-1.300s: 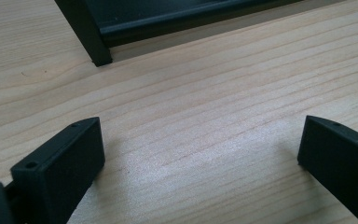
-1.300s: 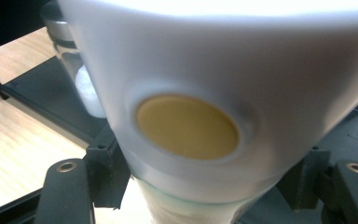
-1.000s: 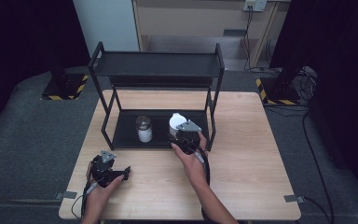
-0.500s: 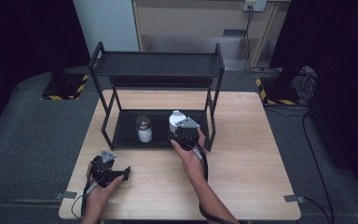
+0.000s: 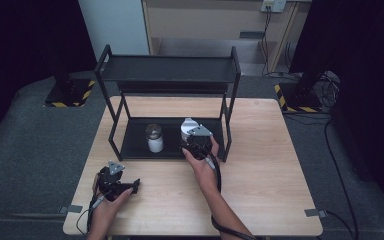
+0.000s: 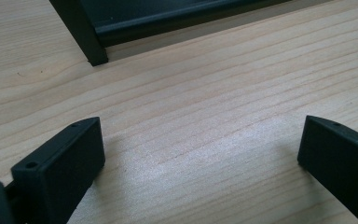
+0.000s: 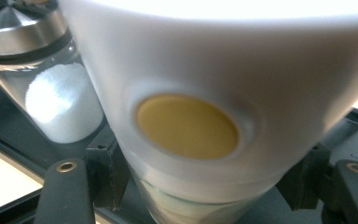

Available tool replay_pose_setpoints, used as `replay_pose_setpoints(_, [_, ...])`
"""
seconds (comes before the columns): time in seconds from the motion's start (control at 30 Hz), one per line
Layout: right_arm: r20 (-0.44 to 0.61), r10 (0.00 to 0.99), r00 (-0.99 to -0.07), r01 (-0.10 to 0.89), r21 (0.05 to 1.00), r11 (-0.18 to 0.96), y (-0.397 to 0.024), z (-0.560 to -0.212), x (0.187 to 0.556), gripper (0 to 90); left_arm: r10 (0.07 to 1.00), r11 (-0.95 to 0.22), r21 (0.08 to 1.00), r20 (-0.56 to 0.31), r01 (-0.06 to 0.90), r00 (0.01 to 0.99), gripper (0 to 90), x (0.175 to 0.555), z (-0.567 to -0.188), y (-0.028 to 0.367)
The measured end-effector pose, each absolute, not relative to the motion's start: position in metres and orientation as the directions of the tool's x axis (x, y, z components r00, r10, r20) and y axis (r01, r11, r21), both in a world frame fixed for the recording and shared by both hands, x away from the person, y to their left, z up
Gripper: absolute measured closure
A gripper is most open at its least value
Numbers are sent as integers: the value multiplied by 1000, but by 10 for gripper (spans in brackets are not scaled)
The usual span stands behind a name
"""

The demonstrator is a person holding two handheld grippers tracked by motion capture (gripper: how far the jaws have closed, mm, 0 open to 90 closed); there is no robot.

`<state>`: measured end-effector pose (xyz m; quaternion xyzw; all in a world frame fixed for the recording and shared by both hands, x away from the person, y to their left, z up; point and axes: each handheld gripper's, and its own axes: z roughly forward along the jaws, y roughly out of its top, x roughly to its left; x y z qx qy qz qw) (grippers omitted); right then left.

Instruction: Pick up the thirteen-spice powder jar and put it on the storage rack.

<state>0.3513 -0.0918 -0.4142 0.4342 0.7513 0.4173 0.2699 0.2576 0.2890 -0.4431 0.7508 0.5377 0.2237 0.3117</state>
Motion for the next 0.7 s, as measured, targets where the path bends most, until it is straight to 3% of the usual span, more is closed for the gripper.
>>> replay_pose_setpoints(0.7, [-50, 876, -480, 429, 858, 284, -93, -425, 356, 312, 946, -229, 709, 0, 667, 325, 0, 257, -443, 289])
